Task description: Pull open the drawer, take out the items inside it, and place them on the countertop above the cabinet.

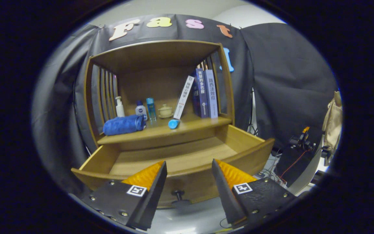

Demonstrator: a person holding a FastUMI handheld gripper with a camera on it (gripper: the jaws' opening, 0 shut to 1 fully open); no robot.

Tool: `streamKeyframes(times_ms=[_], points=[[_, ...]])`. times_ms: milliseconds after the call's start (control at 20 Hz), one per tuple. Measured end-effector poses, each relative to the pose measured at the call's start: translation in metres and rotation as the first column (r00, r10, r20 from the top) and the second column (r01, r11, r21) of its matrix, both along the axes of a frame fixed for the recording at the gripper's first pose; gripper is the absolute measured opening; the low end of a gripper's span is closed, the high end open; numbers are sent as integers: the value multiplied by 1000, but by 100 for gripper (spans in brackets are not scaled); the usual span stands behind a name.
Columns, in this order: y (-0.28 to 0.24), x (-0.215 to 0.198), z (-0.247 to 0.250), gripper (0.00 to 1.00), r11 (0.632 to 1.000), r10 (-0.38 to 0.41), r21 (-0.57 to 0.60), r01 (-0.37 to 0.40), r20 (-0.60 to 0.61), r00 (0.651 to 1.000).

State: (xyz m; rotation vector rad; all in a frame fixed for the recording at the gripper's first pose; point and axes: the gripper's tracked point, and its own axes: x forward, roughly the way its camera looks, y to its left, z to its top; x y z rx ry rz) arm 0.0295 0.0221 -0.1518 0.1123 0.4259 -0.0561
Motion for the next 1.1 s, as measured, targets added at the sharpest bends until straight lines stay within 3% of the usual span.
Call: streamKeyframes(times_ms=[400,1100], points=[[20,-13,-45,82,997,71,29,-69,-89,994],[21,-3,-49,82,983,173,69,-169,-60,983]])
